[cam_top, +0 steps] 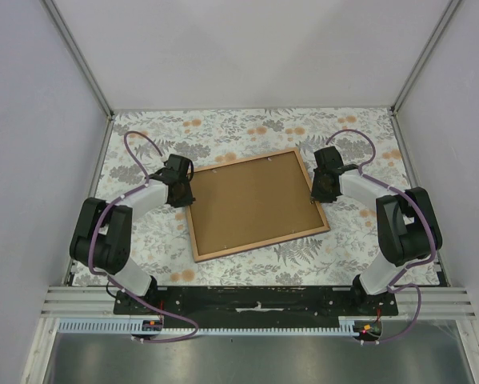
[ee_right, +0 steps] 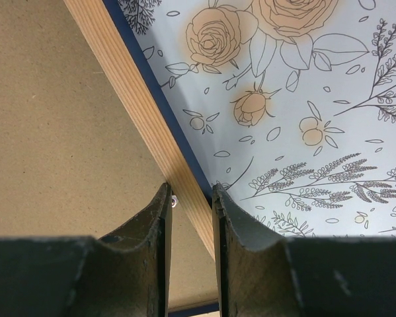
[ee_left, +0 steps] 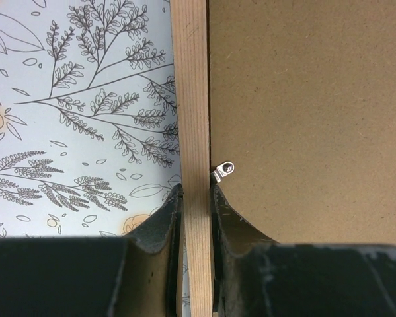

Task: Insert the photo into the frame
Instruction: Press the fastener onto the backboard.

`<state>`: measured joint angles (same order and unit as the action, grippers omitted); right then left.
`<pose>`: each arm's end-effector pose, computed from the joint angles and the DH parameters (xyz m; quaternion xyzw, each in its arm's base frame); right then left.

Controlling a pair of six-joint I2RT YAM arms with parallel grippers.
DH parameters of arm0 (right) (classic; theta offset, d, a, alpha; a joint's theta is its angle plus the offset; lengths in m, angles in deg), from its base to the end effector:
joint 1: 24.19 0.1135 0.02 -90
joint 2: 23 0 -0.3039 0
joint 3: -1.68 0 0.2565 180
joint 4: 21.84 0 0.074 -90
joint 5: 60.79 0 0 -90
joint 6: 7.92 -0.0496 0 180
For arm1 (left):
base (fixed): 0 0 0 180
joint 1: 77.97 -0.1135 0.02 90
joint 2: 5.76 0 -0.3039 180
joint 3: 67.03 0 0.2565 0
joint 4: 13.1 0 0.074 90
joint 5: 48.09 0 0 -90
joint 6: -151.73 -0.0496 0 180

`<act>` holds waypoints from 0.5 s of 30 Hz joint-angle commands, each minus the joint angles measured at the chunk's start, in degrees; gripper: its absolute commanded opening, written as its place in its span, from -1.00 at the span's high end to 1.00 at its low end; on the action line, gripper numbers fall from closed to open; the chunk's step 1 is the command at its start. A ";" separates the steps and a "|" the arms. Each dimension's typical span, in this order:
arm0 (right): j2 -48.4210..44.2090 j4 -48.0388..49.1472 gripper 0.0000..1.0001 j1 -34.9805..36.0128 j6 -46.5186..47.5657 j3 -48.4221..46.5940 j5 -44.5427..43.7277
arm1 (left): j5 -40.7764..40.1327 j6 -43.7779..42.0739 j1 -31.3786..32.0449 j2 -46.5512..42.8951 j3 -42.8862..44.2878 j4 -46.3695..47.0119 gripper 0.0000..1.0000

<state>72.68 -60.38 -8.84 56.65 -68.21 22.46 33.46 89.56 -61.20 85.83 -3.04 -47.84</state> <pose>0.3240 0.0829 0.1932 0.0985 0.9684 0.0235 0.2279 0.3017 -0.0833 0.1894 -0.1108 0.9622 -0.0243 0.2477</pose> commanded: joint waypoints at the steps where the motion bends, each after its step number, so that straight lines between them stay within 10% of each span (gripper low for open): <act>1: -0.49 1.37 1.00 0.29 -0.32 -1.21 0.32 | 2.56 1.96 0.54 3.15 0.52 0.12 0.96; 7: -0.67 0.76 0.29 0.29 0.30 -1.65 1.64 | 2.03 2.14 0.54 3.51 1.05 -0.14 0.96; 15: 1.17 -0.38 0.10 0.46 -2.25 -2.97 0.33 | 2.03 2.14 0.54 3.16 0.78 0.03 0.96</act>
<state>72.77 -60.55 -8.86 56.48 -68.43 22.88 33.42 89.76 -61.20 86.99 -1.82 -47.56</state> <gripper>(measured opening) 0.471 0.209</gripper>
